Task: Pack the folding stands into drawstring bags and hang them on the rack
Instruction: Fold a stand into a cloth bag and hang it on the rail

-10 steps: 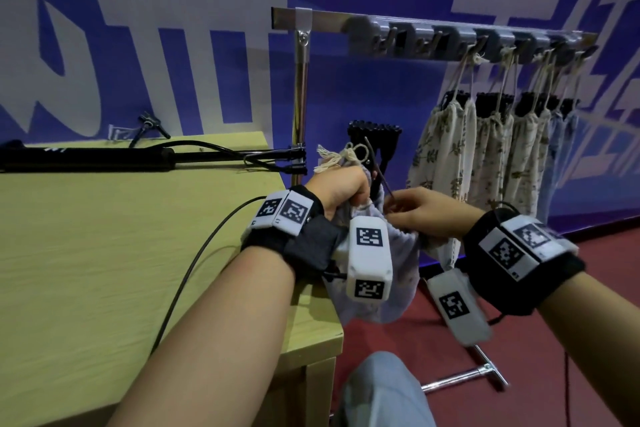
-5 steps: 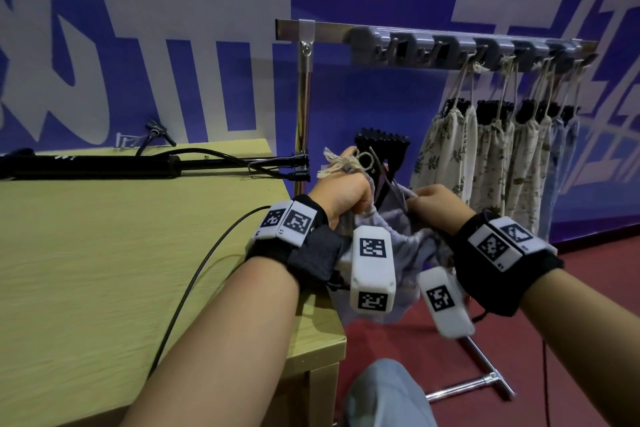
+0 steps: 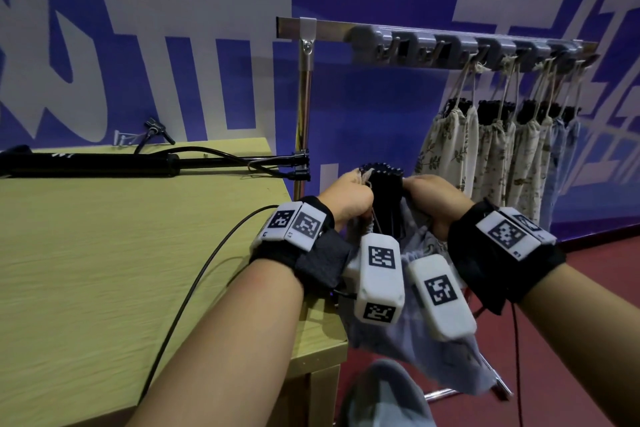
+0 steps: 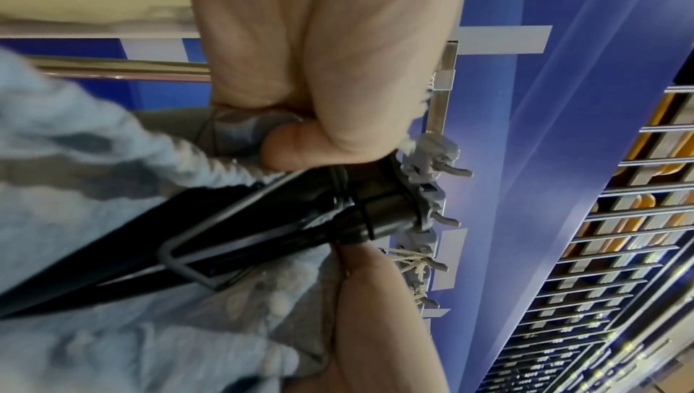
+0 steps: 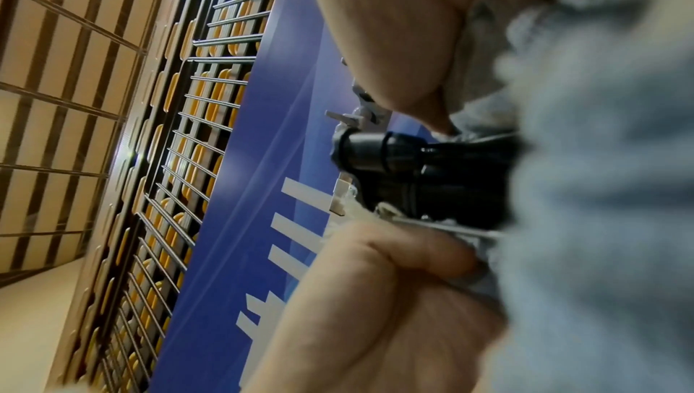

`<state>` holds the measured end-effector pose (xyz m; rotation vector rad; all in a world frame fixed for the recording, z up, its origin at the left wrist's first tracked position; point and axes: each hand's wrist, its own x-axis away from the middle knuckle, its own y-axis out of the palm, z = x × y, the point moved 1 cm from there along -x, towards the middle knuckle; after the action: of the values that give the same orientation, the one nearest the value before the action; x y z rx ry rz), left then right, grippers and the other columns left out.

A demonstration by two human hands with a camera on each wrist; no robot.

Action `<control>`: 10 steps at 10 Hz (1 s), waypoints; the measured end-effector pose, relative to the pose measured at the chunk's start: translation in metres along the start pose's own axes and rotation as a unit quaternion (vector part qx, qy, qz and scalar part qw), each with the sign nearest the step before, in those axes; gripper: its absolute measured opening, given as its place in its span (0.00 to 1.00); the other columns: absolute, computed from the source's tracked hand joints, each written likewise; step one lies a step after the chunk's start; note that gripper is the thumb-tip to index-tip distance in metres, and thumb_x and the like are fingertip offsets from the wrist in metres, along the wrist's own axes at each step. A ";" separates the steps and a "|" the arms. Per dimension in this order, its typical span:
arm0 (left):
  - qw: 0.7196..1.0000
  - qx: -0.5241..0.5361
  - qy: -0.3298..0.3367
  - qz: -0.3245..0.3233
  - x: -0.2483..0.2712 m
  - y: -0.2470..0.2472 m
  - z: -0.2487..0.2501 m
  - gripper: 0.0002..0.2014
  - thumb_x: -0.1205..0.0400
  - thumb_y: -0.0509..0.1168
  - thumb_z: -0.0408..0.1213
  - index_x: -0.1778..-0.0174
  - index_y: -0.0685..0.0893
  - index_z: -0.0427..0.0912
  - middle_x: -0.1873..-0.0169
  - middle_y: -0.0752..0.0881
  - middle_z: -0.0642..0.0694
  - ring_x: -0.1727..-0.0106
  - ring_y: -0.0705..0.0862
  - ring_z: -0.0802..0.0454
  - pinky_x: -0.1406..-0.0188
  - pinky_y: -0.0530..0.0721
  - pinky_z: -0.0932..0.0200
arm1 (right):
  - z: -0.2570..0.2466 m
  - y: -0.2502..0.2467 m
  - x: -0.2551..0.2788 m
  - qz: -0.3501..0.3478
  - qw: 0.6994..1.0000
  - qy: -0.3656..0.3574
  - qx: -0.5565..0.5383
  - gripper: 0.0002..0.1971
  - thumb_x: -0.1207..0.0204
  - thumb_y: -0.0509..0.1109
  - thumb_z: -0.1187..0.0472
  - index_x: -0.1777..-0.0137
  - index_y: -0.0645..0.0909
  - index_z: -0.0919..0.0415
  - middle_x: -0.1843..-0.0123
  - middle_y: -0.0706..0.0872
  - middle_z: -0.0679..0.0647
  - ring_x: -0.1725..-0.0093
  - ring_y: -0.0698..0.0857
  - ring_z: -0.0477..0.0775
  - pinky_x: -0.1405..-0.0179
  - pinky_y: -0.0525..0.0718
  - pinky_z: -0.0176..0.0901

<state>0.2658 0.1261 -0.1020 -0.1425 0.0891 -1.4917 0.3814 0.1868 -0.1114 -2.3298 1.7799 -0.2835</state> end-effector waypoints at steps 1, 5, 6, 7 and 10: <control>0.999 0.016 -0.026 0.012 -0.003 0.002 -0.001 0.23 0.25 0.46 0.12 0.40 0.76 0.30 0.65 0.78 0.40 0.63 0.76 0.46 0.73 0.76 0.63 | -0.002 -0.003 0.001 0.012 1.000 0.001 -0.019 0.10 0.21 0.63 0.65 0.64 0.76 0.58 0.69 0.81 0.52 0.69 0.78 0.49 0.68 0.78 0.39; 0.984 0.083 -0.044 0.153 -0.019 -0.017 -0.010 0.18 0.15 0.50 0.27 0.33 0.76 0.24 0.29 0.75 0.29 0.31 0.75 0.32 0.36 0.78 0.47 | -0.011 -0.011 -0.003 0.125 0.981 -0.091 0.116 0.09 0.22 0.63 0.64 0.61 0.83 0.63 0.67 0.81 0.58 0.71 0.76 0.49 0.75 0.75 0.31; 0.986 0.100 -0.037 0.126 -0.013 -0.016 -0.002 0.20 0.18 0.50 0.30 0.33 0.70 0.20 0.34 0.79 0.34 0.40 0.80 0.33 0.41 0.79 0.46 | -0.009 -0.018 -0.004 0.105 0.977 -0.097 0.157 0.09 0.24 0.65 0.64 0.64 0.82 0.62 0.74 0.79 0.52 0.74 0.75 0.45 0.80 0.73 0.30; 0.989 0.099 -0.078 0.078 -0.005 -0.010 0.001 0.07 0.26 0.55 0.31 0.68 0.75 0.44 0.61 0.78 0.45 0.60 0.78 0.46 0.56 0.72 0.51 | -0.008 -0.024 -0.005 0.099 0.976 -0.094 0.169 0.13 0.25 0.67 0.64 0.71 0.79 0.58 0.83 0.77 0.46 0.85 0.74 0.38 0.87 0.69 0.26; 0.976 0.030 -0.018 0.213 -0.014 -0.027 -0.010 0.11 0.27 0.56 0.15 0.59 0.83 0.28 0.49 0.84 0.41 0.60 0.81 0.42 0.77 0.71 0.69 | -0.006 -0.038 0.002 -0.027 0.902 -0.105 0.418 0.09 0.29 0.71 0.70 0.50 0.86 0.62 0.60 0.83 0.56 0.58 0.78 0.52 0.57 0.72 0.38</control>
<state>0.2368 0.1377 -0.1083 -0.0940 0.0411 -1.0619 0.4158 0.1945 -0.0951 -1.6978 1.1506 -0.6301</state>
